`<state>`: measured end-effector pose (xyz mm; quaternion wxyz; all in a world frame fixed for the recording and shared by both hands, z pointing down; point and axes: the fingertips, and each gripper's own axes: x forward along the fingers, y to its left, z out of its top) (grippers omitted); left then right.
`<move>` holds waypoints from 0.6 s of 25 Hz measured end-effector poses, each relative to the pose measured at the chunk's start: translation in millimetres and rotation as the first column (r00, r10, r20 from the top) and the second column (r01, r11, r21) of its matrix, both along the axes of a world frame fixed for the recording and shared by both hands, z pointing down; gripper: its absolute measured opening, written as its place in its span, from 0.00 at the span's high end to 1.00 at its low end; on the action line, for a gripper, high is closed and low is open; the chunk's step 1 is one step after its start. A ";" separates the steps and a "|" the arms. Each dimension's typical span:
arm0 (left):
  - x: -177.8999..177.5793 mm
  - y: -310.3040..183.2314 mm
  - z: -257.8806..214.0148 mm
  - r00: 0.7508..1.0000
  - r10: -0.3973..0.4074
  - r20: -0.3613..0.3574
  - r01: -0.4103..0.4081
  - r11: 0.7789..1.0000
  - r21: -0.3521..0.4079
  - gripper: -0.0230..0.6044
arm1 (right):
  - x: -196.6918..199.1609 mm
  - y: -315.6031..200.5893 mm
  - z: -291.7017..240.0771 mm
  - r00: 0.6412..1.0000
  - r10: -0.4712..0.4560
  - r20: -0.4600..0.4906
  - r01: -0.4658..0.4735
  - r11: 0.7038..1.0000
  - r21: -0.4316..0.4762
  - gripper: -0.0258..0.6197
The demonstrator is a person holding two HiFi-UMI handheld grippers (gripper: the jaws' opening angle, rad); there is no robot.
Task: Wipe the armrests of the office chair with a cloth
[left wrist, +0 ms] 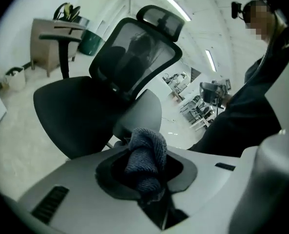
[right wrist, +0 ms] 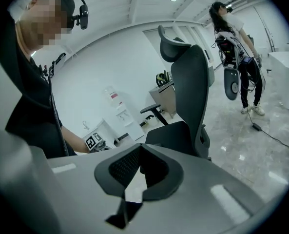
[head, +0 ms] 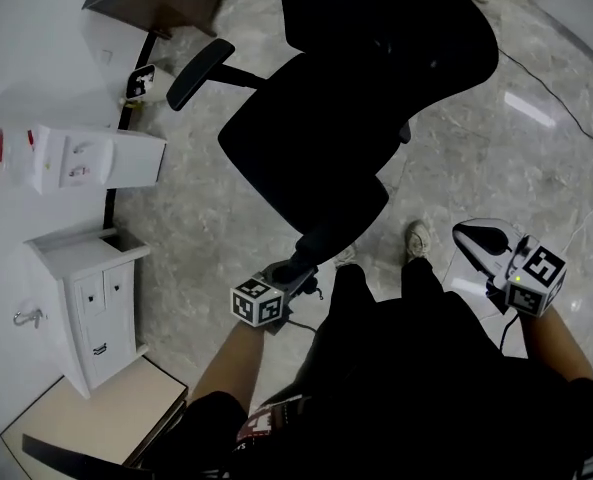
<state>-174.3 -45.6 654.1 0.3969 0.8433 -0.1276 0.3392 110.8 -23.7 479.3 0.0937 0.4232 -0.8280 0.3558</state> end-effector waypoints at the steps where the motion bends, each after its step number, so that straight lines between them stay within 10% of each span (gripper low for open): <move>1: 3.5 3.5 -0.1 1.000 0.017 0.019 -0.018 0.999 0.051 0.83 | -4.2 -0.9 -1.3 1.000 -0.008 0.004 0.008 1.000 -0.001 0.97; 4: 13.1 5.7 -0.8 0.995 0.071 0.071 -0.082 0.984 0.161 0.83 | -8.5 -3.3 -3.9 1.000 -0.016 0.012 0.016 1.000 -0.005 0.97; 6: 4.6 -20.2 -3.9 0.998 -0.044 0.043 0.036 0.985 0.170 0.83 | -6.7 -3.3 -2.9 1.000 -0.012 0.002 0.012 1.000 -0.012 0.96; 9: -4.9 -64.0 -4.5 0.969 -0.245 -0.028 0.246 0.965 0.085 0.83 | -2.2 -1.2 -2.9 1.000 0.001 -0.003 -0.001 1.000 -0.018 0.97; 15: 38.7 -36.0 -3.2 0.952 -0.285 -0.113 0.271 0.955 -0.120 0.83 | 6.5 5.0 -1.8 0.999 0.035 0.012 -0.035 0.999 -0.017 0.96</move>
